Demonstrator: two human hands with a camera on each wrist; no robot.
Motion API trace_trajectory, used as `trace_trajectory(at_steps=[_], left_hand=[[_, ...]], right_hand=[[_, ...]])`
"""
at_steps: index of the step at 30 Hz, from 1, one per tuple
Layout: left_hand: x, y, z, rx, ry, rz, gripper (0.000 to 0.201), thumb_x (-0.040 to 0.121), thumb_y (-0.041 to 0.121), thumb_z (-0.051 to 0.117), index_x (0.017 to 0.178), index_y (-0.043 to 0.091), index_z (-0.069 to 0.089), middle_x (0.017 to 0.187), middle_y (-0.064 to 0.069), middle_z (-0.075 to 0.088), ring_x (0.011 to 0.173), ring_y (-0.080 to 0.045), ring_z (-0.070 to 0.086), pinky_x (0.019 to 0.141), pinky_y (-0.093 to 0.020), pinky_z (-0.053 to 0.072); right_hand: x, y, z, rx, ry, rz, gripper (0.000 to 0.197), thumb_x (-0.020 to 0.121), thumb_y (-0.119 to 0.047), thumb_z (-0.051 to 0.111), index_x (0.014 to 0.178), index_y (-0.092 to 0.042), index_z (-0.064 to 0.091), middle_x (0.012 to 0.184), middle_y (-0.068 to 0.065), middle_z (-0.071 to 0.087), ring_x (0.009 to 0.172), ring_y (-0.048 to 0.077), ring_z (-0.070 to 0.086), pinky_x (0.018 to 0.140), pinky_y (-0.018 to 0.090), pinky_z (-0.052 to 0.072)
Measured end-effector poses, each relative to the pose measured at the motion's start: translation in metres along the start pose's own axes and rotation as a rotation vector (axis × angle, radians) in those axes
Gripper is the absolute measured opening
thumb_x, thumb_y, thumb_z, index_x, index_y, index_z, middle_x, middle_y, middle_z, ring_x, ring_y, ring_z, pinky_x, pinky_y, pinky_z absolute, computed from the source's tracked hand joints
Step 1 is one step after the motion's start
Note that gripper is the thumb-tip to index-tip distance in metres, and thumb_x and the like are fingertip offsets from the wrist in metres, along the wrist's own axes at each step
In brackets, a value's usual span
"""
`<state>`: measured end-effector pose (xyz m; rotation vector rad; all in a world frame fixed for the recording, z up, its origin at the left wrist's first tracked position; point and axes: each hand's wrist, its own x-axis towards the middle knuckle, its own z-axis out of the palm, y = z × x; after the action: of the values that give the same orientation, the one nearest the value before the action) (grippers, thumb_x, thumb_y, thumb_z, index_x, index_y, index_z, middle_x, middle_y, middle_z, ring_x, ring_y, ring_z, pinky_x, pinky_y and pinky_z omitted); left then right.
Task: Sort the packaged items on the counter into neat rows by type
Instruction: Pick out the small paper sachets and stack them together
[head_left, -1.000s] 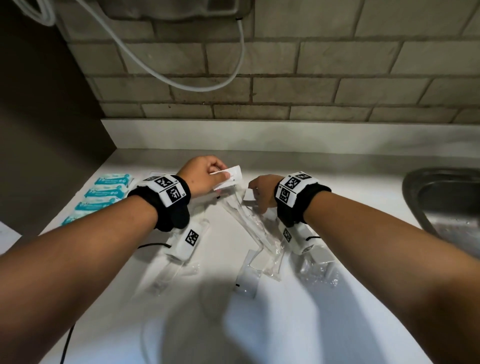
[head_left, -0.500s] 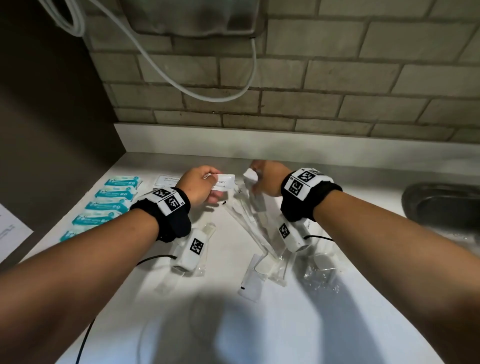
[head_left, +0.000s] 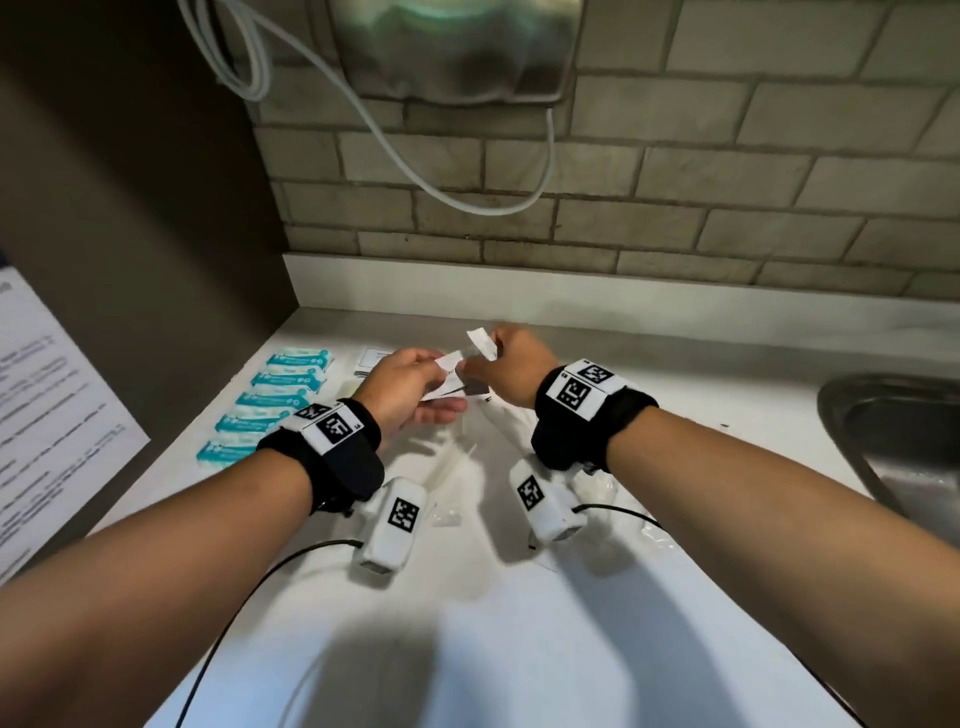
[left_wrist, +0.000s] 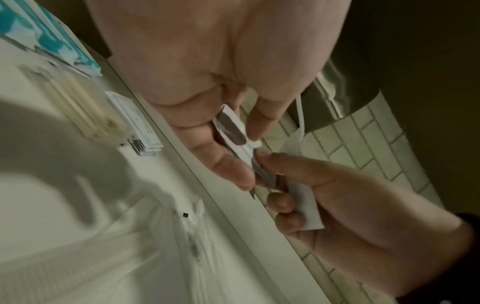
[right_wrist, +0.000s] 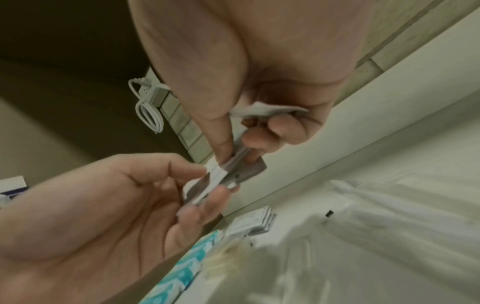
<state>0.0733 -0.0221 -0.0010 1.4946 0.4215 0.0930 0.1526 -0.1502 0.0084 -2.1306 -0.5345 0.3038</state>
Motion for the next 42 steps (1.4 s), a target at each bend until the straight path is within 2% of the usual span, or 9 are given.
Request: trace_trajectory(at_steps=[6,12,16,19,25,30,33,36,42], left_hand=[[-0.019,-0.001,-0.028,0.15,-0.016,0.019,0.026,0.096,-0.004,0.04,0.111,0.011,0.054,0.089,-0.013,0.068,0.053,-0.012,0.069,0.043,-0.018,0.047],[-0.037,0.009,-0.052,0.137,-0.03,-0.008,0.027,0.093,-0.003,0.037,0.097,0.015,0.057,0.085,-0.013,0.062,0.055,-0.019,0.067,0.046,-0.023,0.041],[-0.042,0.011,-0.056,0.038,-0.13,-0.073,0.017,0.094,0.013,0.041,0.098,0.011,0.057,0.081,-0.01,0.061,0.06,-0.023,0.062,0.055,-0.028,0.036],[-0.043,0.006,-0.05,0.106,-0.133,-0.045,0.011,0.094,0.012,0.053,0.105,0.011,0.054,0.082,-0.008,0.056,0.059,-0.018,0.06,0.05,-0.024,0.034],[-0.041,-0.007,-0.027,0.23,-0.18,-0.024,0.019,0.094,0.0,0.05,0.11,0.009,0.047,0.074,-0.013,0.057,0.051,-0.014,0.054,0.042,-0.02,0.035],[-0.031,0.001,-0.018,0.237,-0.087,0.028,0.025,0.095,0.0,0.049,0.112,0.018,0.051,0.074,-0.008,0.056,0.045,-0.006,0.059,0.045,-0.019,0.039],[-0.025,0.009,-0.013,0.242,-0.046,0.053,0.029,0.093,-0.002,0.046,0.111,0.018,0.057,0.084,-0.01,0.062,0.05,-0.007,0.059,0.044,-0.017,0.042],[-0.022,0.014,-0.005,0.23,-0.053,0.068,0.029,0.092,-0.003,0.046,0.11,0.015,0.06,0.092,-0.013,0.065,0.052,-0.008,0.059,0.043,-0.016,0.041],[-0.021,0.008,0.011,0.276,-0.058,0.058,0.028,0.092,-0.001,0.047,0.107,0.018,0.062,0.089,-0.01,0.067,0.052,-0.005,0.061,0.047,-0.017,0.042]], right_hand=[[-0.021,-0.011,0.021,-0.194,-0.025,-0.103,0.06,0.067,-0.029,0.083,0.11,-0.014,0.045,0.101,0.007,0.065,0.083,0.022,0.06,0.071,0.031,0.047],[-0.038,-0.027,0.029,-0.351,-0.091,-0.284,0.049,0.077,-0.018,0.074,0.122,-0.013,0.055,0.115,0.01,0.051,0.102,0.024,0.055,0.088,0.029,0.045],[-0.048,-0.028,0.034,-0.376,-0.088,-0.37,0.048,0.081,-0.011,0.071,0.127,-0.012,0.061,0.103,0.005,0.043,0.096,0.016,0.046,0.091,0.029,0.044],[-0.053,-0.024,0.038,-0.47,-0.04,-0.475,0.042,0.08,-0.014,0.071,0.121,-0.017,0.066,0.091,0.001,0.046,0.098,0.021,0.041,0.091,0.037,0.04],[-0.054,-0.015,0.031,-0.664,-0.042,-0.491,0.048,0.082,-0.038,0.068,0.128,-0.03,0.061,0.111,0.007,0.051,0.105,0.029,0.044,0.088,0.038,0.04],[-0.066,-0.001,-0.001,-0.574,0.007,-0.301,0.064,0.073,-0.029,0.074,0.132,-0.023,0.05,0.113,0.001,0.053,0.104,0.022,0.047,0.089,0.037,0.044],[-0.077,0.018,-0.02,-0.591,-0.218,-0.183,0.047,0.077,-0.013,0.07,0.121,-0.018,0.057,0.107,-0.001,0.056,0.093,0.017,0.052,0.079,0.028,0.044],[-0.091,0.042,-0.016,-0.89,-0.524,-0.161,0.047,0.082,-0.018,0.064,0.128,-0.029,0.056,0.124,-0.002,0.055,0.114,0.02,0.05,0.092,0.032,0.045],[-0.099,0.065,-0.003,-1.041,-0.525,-0.356,0.032,0.091,-0.027,0.05,0.122,-0.026,0.057,0.121,-0.001,0.057,0.114,0.025,0.052,0.095,0.039,0.044]])
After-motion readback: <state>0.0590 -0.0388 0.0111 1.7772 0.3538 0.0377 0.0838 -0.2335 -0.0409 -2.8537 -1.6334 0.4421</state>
